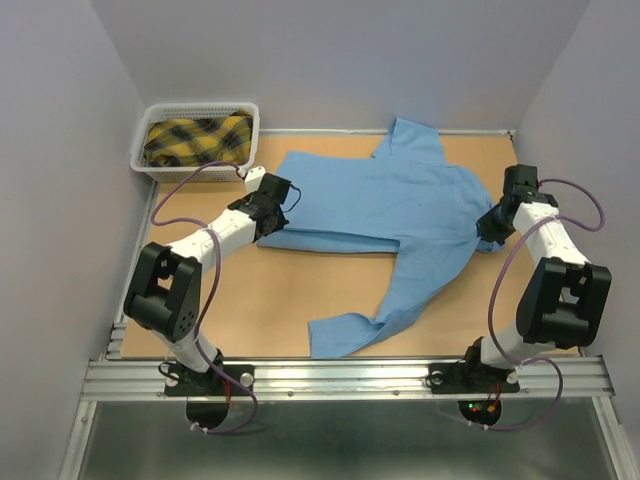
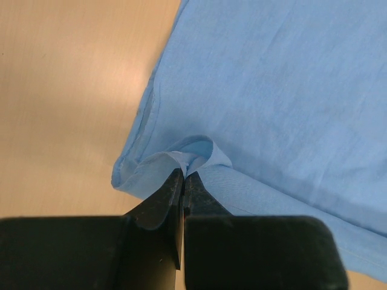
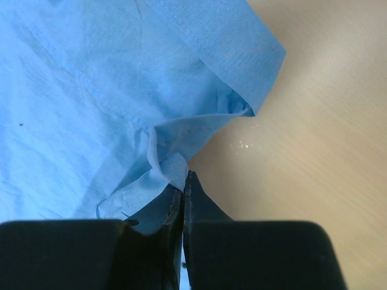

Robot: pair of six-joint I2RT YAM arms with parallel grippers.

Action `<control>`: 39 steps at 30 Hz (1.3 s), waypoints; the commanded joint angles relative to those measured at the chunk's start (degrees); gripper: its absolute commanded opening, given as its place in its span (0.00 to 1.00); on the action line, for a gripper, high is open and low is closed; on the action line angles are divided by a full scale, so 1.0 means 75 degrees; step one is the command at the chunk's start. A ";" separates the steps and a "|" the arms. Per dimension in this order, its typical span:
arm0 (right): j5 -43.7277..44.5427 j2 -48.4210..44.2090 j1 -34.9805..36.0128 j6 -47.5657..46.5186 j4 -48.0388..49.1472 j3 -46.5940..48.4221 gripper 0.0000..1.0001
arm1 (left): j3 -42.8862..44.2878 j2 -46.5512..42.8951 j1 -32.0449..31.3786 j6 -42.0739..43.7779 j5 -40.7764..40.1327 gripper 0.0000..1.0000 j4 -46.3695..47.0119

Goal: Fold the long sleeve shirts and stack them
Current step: Fold the shirt

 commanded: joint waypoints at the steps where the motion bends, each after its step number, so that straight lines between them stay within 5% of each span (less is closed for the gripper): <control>1: 0.0353 0.0241 -0.0045 -0.0076 0.0394 0.0360 0.02 | 0.0454 0.0335 0.0115 0.0292 -0.0339 0.06 -0.0015; 8: 0.0388 0.0464 -0.0045 -0.0147 0.0476 0.0068 0.06 | 0.0608 0.0699 0.0115 0.0467 0.0025 0.12 0.0079; 15: 0.0458 0.0663 -0.0045 -0.0076 0.0570 0.0044 0.18 | 0.0818 0.0793 0.0115 0.0597 0.0048 0.47 0.0161; 22: 0.0341 0.0663 -0.0045 -0.0006 0.0582 0.0489 0.39 | 0.1041 0.0711 0.0115 0.0550 0.0329 0.65 0.0477; 29: 0.0411 0.0663 -0.0045 0.0041 0.0558 0.1075 0.42 | 0.0503 -0.0493 0.0115 0.0386 0.0493 0.94 0.0969; 39: 0.0071 0.0359 -0.0057 0.0088 0.0582 0.0607 0.43 | -0.0775 -0.1282 0.0115 0.0069 0.1548 0.92 0.1520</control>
